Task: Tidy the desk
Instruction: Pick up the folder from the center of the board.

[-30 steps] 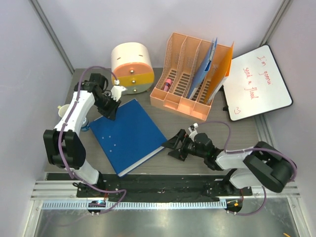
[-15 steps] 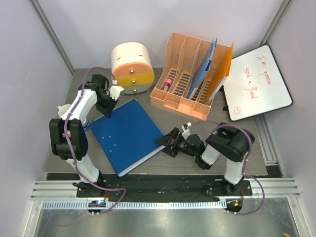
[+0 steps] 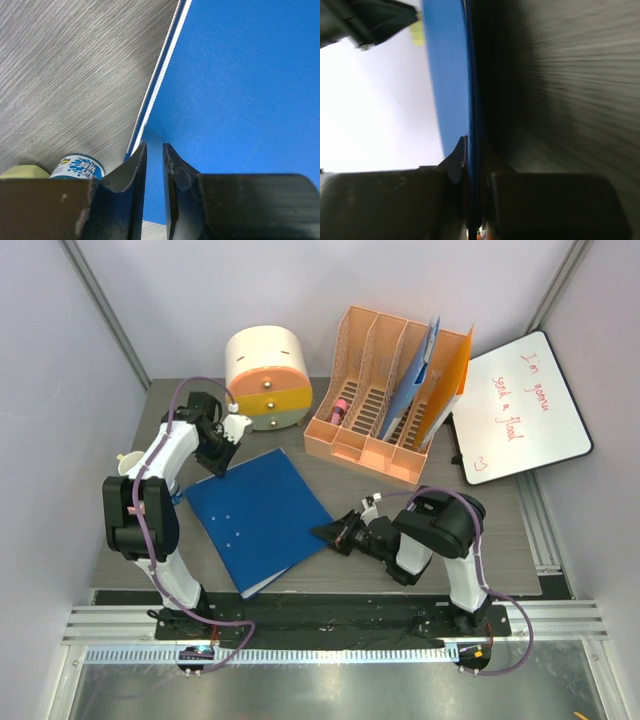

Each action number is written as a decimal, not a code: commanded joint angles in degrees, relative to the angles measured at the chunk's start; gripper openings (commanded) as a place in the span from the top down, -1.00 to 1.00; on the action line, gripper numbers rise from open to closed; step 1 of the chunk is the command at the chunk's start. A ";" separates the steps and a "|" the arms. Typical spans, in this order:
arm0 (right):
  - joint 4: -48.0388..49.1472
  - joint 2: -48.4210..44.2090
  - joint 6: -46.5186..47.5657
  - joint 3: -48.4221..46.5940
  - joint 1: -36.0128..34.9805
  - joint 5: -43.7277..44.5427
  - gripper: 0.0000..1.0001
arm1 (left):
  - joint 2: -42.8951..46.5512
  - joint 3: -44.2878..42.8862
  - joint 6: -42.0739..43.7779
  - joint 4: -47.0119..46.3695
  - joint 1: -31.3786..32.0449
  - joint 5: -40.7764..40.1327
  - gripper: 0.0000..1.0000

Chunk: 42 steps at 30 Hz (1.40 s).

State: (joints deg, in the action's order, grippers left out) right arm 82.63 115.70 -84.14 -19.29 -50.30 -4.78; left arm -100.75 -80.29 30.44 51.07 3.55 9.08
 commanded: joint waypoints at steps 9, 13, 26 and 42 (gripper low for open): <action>-11.22 -30.52 8.18 5.41 -0.32 5.57 0.97 | 3.80 -2.75 -0.38 4.11 -0.47 5.75 0.62; -69.61 -55.56 31.35 -21.82 -3.92 12.23 0.98 | 6.00 -14.84 -3.88 8.68 -1.26 15.22 0.61; -134.18 -49.00 50.74 -94.94 -3.84 28.74 0.98 | 3.73 -23.16 -20.94 -2.29 -1.01 29.41 0.49; -147.93 -54.17 46.61 -100.78 -3.75 40.72 0.98 | -13.77 -28.69 -27.53 -19.33 17.27 14.48 0.55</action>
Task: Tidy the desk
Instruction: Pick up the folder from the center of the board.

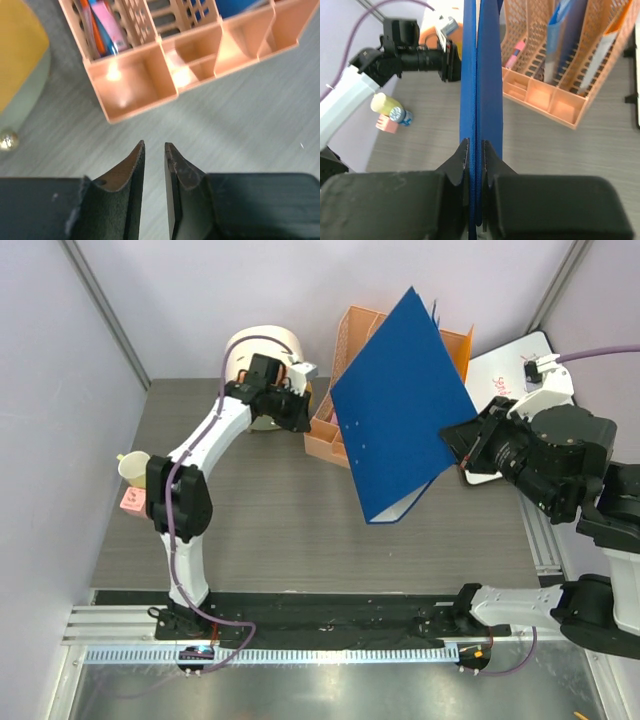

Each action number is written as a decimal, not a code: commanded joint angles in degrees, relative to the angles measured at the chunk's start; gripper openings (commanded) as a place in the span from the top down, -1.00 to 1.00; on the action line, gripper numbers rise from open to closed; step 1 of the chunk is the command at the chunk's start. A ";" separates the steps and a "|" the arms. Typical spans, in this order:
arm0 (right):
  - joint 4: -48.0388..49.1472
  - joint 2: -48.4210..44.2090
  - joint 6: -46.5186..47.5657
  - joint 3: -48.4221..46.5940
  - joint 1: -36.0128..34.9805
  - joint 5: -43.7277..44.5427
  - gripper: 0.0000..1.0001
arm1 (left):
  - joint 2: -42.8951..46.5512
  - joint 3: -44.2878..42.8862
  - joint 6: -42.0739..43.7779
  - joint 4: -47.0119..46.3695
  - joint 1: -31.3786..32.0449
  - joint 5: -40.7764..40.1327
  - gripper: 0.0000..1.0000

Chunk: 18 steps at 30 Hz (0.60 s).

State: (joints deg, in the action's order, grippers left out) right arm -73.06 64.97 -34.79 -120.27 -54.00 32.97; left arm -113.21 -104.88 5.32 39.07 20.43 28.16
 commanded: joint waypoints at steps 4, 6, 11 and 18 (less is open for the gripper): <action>7.93 -5.99 -3.53 2.58 -0.14 4.20 0.97 | -3.24 -2.61 -2.68 -12.26 1.89 -8.64 0.56; 7.93 -6.69 -3.88 2.76 -0.14 4.56 0.97 | -4.56 -2.00 -3.39 -14.02 2.16 -10.32 0.56; 7.75 -8.28 -4.33 2.67 -0.14 5.87 0.98 | -7.20 -1.47 -3.56 -14.37 2.86 -10.58 0.56; 7.75 -9.42 -4.77 3.28 -0.14 6.75 0.97 | -9.40 -0.24 -2.77 -15.60 4.71 -12.34 0.57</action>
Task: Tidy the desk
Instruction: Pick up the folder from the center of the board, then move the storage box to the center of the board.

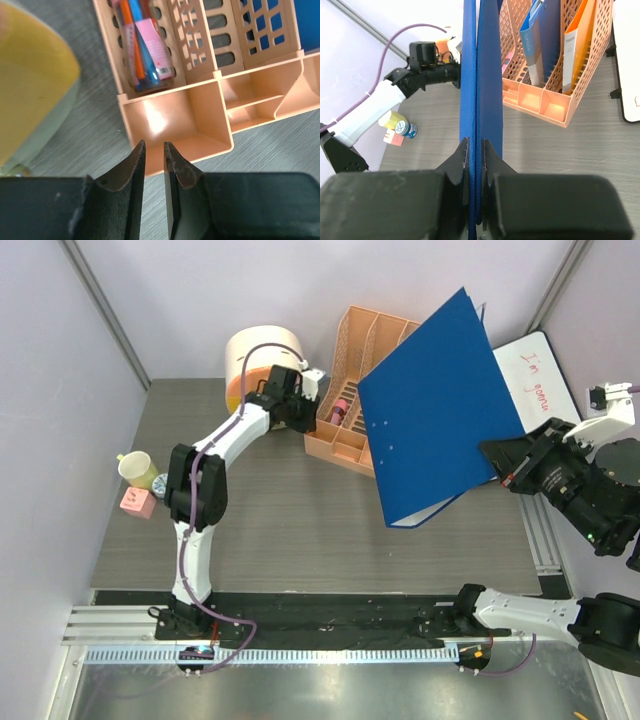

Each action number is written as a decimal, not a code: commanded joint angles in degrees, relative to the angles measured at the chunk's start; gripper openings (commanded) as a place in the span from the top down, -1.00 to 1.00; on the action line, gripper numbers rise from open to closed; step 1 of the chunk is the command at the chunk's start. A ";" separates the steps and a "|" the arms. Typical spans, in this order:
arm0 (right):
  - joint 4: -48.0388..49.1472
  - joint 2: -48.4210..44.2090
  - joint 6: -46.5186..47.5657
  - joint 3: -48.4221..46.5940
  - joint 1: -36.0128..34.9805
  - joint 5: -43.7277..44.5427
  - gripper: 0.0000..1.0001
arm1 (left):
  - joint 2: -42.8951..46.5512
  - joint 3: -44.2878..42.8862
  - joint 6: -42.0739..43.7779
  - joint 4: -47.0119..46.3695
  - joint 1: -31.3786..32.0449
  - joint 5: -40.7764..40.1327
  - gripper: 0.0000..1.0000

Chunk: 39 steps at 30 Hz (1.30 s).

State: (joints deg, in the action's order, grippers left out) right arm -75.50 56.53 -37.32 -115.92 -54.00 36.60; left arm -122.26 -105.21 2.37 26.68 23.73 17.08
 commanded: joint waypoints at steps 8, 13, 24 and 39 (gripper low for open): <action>10.20 -1.86 -2.76 -0.01 -0.14 3.83 0.98 | -2.63 1.06 1.14 -2.86 3.08 -3.11 0.57; 10.12 -1.52 -1.88 -1.94 -0.23 5.49 0.98 | -2.81 2.37 2.29 -1.54 4.31 -4.07 0.58; 3.44 6.99 -1.70 -7.83 -0.23 7.35 0.98 | 5.62 12.74 2.90 2.24 6.68 0.40 0.58; 0.89 15.89 -3.81 -9.68 -0.14 2.60 0.98 | 18.71 26.62 -0.52 3.38 9.93 9.54 0.59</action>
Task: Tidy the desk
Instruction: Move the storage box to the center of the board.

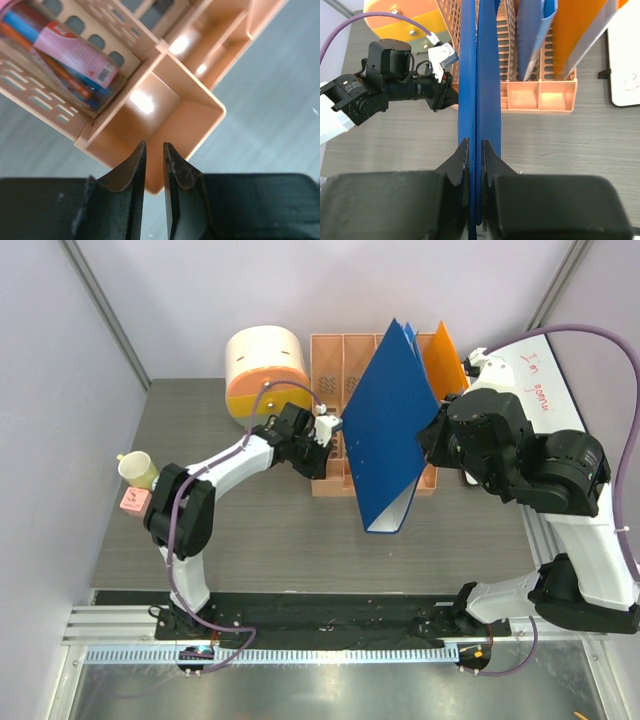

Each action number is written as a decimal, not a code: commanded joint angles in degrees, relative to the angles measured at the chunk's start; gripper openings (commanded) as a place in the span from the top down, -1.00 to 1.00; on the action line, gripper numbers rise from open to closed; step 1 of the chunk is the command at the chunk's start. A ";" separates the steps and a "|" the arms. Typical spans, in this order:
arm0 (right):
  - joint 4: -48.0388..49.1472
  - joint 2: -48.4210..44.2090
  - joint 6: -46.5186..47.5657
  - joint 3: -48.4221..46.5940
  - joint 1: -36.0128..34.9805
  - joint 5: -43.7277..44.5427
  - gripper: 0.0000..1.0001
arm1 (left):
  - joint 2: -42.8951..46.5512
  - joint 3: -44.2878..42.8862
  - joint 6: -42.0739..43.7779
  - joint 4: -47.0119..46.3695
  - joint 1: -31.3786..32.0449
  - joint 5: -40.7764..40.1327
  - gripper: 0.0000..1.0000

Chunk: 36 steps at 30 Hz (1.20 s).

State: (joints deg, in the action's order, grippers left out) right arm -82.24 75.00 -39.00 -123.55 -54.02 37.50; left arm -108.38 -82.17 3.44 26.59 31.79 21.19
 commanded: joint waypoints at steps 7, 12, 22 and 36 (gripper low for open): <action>7.62 -2.32 -0.99 -0.91 1.02 1.35 0.98 | 9.85 10.09 -3.18 2.24 2.66 11.32 0.59; 6.04 -2.32 -0.37 0.32 2.95 -0.84 0.98 | 13.62 11.33 -5.02 2.32 2.66 14.40 0.59; 4.10 -4.69 -1.95 6.82 6.12 -8.57 0.98 | 19.70 1.32 -5.72 2.15 -0.23 11.16 0.58; -2.83 10.94 7.18 -9.33 19.21 -29.14 0.98 | 7.94 -8.78 -9.16 -4.43 -0.59 2.11 0.59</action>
State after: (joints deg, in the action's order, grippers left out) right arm -83.79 82.46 -35.70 -125.10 -36.64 15.35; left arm -97.27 -87.13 -5.21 26.59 31.11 28.32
